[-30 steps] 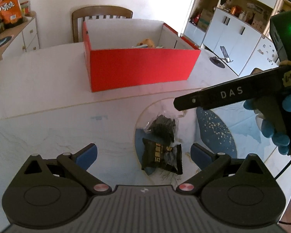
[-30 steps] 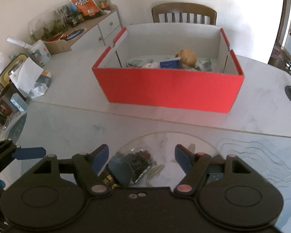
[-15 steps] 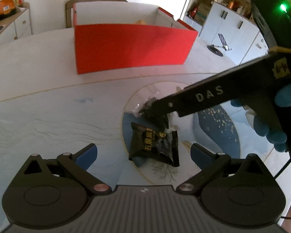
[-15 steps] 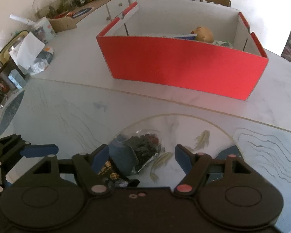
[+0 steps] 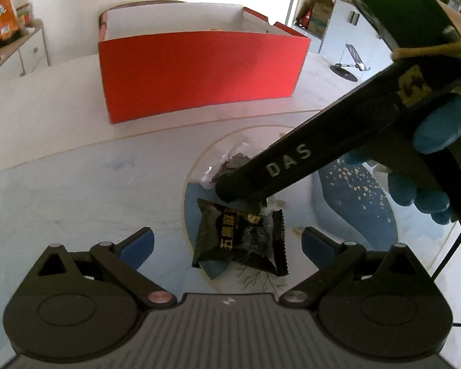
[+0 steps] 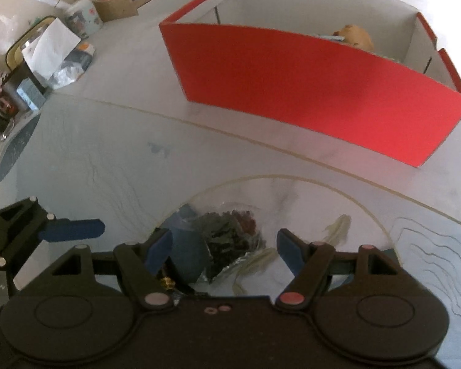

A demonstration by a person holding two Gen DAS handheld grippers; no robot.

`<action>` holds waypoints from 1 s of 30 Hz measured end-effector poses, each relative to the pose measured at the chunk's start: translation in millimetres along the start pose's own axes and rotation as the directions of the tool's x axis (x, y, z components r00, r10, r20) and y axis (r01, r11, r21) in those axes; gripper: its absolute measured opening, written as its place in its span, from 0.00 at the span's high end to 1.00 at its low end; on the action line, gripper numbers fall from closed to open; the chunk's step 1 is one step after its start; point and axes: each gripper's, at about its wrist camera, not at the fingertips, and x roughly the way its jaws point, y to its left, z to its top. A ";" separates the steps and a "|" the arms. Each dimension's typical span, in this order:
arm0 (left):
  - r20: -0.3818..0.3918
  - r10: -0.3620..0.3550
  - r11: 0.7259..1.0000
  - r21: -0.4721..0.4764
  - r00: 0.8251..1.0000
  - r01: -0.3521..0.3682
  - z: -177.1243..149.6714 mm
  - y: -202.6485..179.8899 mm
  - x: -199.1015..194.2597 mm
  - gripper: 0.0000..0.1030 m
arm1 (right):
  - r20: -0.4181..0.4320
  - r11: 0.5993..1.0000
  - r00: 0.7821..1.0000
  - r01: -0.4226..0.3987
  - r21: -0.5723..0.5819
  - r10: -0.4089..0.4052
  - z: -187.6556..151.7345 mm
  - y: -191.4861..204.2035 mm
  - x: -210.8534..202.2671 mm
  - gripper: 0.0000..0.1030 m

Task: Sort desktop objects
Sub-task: 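Reach the left tool to the black snack bag while the right reaches the seaweed bag, then close the left gripper on the black snack bag while the right closes on the seaweed bag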

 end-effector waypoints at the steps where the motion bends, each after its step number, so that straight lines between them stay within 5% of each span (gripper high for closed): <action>1: 0.006 0.004 1.000 0.009 1.000 -0.004 -0.1 -1.6 0.5 0.01 | -0.003 1.000 1.000 0.001 -0.003 -0.001 -0.2 -0.5 1.3 0.27; 16: -0.002 0.020 0.998 0.060 1.000 -0.020 -0.9 -12.7 16.2 0.33 | -0.025 0.998 1.000 0.006 -0.056 -0.008 -2.6 0.8 9.3 0.30; 30: -0.008 0.043 0.998 0.038 0.999 -0.042 -1.5 -13.6 18.8 0.50 | -0.018 0.998 1.000 0.014 -0.069 -0.016 -3.5 0.0 8.1 0.33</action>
